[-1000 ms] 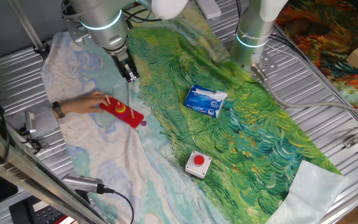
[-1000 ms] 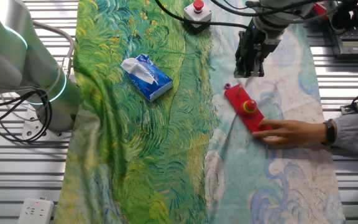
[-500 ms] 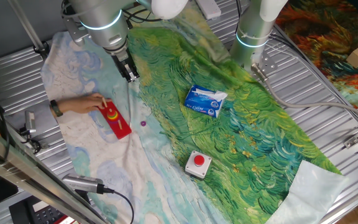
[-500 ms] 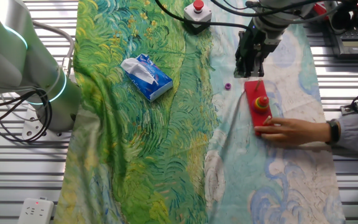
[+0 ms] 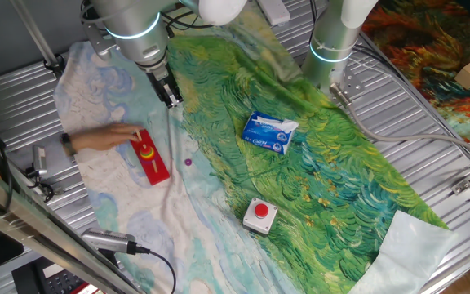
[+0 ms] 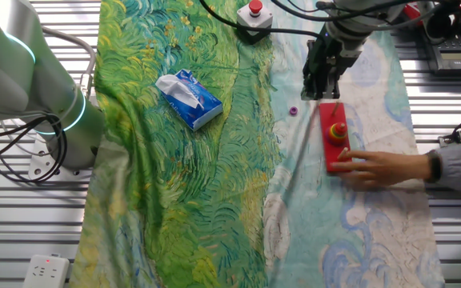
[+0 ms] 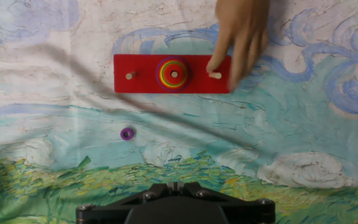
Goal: Take out one Hanoi block and throw it aside
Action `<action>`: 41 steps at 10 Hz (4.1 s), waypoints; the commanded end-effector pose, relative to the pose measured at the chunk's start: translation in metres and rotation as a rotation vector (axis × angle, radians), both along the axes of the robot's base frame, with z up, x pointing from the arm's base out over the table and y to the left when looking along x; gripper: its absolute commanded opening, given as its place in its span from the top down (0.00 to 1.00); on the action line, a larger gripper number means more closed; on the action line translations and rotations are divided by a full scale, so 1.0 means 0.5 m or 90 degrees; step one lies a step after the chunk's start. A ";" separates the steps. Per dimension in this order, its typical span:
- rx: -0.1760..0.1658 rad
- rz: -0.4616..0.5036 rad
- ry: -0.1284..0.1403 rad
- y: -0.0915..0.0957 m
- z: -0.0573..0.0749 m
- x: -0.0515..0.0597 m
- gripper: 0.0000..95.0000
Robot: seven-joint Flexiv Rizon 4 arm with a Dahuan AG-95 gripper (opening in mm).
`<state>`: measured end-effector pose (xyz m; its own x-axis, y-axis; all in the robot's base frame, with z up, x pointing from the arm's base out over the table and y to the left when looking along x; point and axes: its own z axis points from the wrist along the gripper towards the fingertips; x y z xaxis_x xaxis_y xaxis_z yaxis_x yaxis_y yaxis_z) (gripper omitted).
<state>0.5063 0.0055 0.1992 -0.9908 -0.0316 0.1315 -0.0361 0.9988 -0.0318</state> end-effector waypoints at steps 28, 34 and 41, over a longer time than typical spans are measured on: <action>-0.015 -0.073 0.010 0.000 0.001 0.001 1.00; -0.027 -0.071 0.020 0.000 0.001 0.001 1.00; -0.039 -0.074 0.020 0.000 0.001 0.001 1.00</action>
<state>0.5094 0.0065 0.1995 -0.9818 0.0957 0.1639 0.0819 0.9927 -0.0886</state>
